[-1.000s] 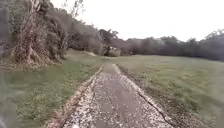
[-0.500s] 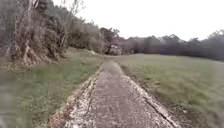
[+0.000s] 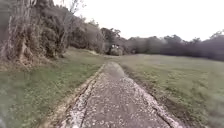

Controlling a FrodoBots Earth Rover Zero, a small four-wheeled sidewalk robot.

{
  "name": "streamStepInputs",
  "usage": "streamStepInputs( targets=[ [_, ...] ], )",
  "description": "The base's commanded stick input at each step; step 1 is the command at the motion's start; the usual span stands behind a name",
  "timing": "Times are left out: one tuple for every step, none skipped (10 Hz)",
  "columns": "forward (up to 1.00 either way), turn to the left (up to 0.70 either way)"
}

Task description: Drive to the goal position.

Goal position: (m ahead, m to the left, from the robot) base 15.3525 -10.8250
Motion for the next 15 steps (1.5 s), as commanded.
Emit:
streamStepInputs(
  targets=[
    [0.70,0.00],
    [0.70,0.00],
    [0.70,0.00],
    [0.70,0.00],
    [0.70,0.00],
    [0.70,0.00],
    [0.70,0.00],
    [0.70,0.00],
    [0.70,0.00],
    [0.70,0.00],
    [0.70,0.00],
    [0.70,0.00],
    [0.70,0.00],
    [0.70,0.00],
    [0.70,0.00]
  ],
)
